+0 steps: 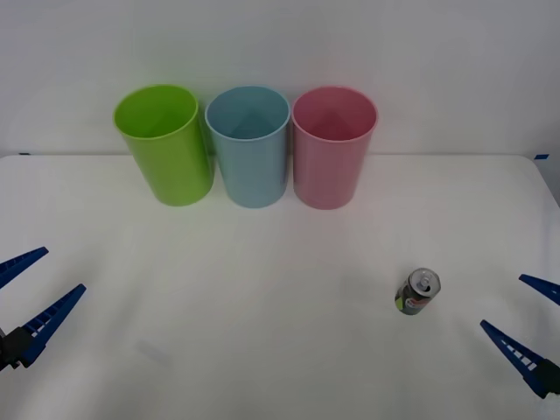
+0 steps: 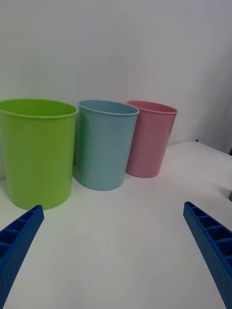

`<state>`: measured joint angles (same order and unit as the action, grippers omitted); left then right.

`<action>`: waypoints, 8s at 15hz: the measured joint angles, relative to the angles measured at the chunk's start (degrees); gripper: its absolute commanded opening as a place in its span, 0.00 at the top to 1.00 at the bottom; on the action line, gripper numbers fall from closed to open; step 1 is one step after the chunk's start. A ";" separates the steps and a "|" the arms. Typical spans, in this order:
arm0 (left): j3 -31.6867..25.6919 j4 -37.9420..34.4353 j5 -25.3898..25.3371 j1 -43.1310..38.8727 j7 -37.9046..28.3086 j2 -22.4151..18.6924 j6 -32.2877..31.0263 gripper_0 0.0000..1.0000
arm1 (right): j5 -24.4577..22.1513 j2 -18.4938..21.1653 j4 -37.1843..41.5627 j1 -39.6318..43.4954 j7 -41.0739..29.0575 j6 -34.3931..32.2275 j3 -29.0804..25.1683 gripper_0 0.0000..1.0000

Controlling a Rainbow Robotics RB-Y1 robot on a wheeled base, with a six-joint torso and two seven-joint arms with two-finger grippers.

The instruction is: Grasp the object on the table and drop it into the matching bin: aluminum can to the light blue bin, PET bottle to the pink bin.

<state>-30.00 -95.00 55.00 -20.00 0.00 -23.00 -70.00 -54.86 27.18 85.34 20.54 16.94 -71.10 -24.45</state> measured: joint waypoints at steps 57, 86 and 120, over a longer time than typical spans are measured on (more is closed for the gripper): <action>0.00 0.00 0.00 0.00 0.00 0.00 0.00 0.00 | 3.45 -4.82 -16.33 -16.21 12.65 17.71 22.09 1.00; 0.00 0.00 0.00 0.00 0.00 0.00 0.00 0.00 | -0.04 4.60 9.75 -29.99 -24.87 19.71 22.25 1.00; 0.00 0.00 0.00 0.00 0.00 0.00 0.00 0.00 | -16.28 -20.09 -41.14 -80.66 -22.14 38.87 30.95 0.80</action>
<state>-30.00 -95.00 55.00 -20.00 0.00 -23.00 -70.00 -71.14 7.09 44.19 -60.12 -5.21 -32.22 6.49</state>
